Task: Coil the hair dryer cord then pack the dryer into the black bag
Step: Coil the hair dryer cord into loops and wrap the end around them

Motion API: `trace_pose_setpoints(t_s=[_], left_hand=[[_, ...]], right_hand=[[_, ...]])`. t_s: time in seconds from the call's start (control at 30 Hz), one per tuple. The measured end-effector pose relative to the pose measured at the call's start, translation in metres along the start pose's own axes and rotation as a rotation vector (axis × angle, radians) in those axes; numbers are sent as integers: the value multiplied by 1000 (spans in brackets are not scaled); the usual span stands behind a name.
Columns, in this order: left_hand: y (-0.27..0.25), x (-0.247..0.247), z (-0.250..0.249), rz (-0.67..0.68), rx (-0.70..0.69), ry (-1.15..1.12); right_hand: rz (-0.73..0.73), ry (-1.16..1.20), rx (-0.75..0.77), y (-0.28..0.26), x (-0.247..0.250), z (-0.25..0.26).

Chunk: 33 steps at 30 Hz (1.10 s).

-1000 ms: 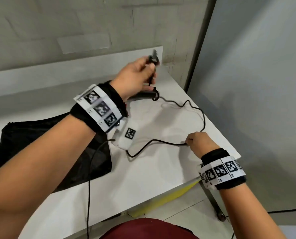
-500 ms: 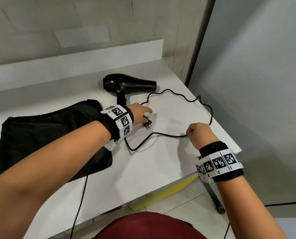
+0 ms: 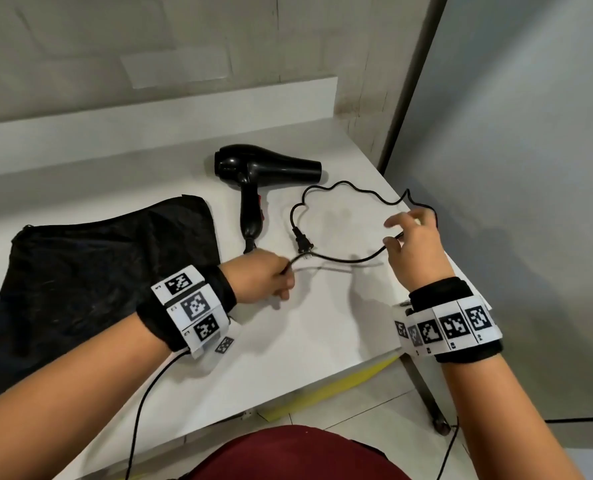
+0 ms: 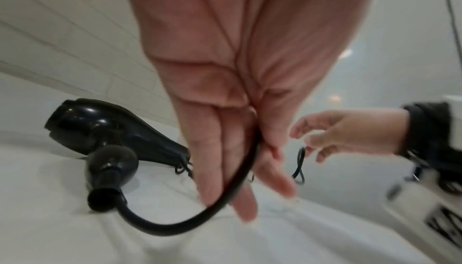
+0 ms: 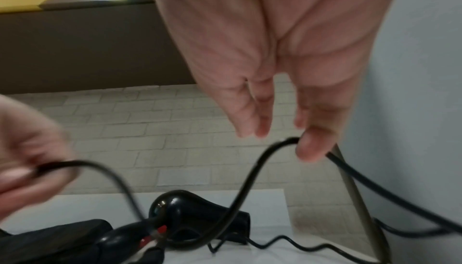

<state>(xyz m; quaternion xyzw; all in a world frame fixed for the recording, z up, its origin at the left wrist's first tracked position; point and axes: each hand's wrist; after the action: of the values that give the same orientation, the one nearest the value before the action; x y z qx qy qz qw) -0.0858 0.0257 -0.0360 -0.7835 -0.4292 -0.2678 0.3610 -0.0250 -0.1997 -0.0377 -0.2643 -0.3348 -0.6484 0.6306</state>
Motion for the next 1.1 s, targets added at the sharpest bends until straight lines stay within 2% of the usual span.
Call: trace_pose_setpoints(t_s=[0.07, 0.13, 0.2, 0.27, 0.33, 0.47, 0.6, 0.73, 0.77, 0.9, 1.0, 1.1], left_hand=[[2, 14, -2, -209, -9, -293], [4, 29, -9, -335, -20, -585], [5, 41, -18, -404, -51, -715], [4, 51, -28, -445, -103, -753], [3, 60, -37, -479, -147, -791], [-1, 77, -46, -519, -177, -807], [-9, 95, -51, -574, -194, -986], [-12, 105, -53, -681, -237, -1135], [-11, 103, -54, -705, -248, -1112], [-1, 94, -52, -817, -255, -789], [4, 88, -54, -849, -319, -675], [5, 90, -59, -865, -408, -586]], right_hand=[[-89, 46, 40, -9, 1, 13], [-55, 70, 128, -19, -2, 27], [150, 39, 235, -25, -10, 39], [380, 2, 278, -25, -23, 50], [475, -26, 299, -19, -37, 62], [417, -34, 325, 1, -60, 85], [276, 147, 425, 15, -62, 99], [187, 257, 454, 23, -58, 111], [162, 255, 463, 24, -56, 115], [138, 287, 433, 26, -41, 130], [141, 243, 413, 27, -35, 138], [115, 310, 419, 27, -29, 145]])
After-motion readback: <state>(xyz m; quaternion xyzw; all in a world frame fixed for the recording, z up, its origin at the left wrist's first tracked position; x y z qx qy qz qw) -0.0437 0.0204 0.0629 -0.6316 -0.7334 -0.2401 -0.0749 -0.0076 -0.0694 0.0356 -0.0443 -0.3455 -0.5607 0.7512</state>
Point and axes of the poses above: each hand's wrist, its own y-axis towards the middle knuckle, its own x-axis out of the back of the hand, z = x × y, and after that the axes turned 8 degrees about -x, right-handed
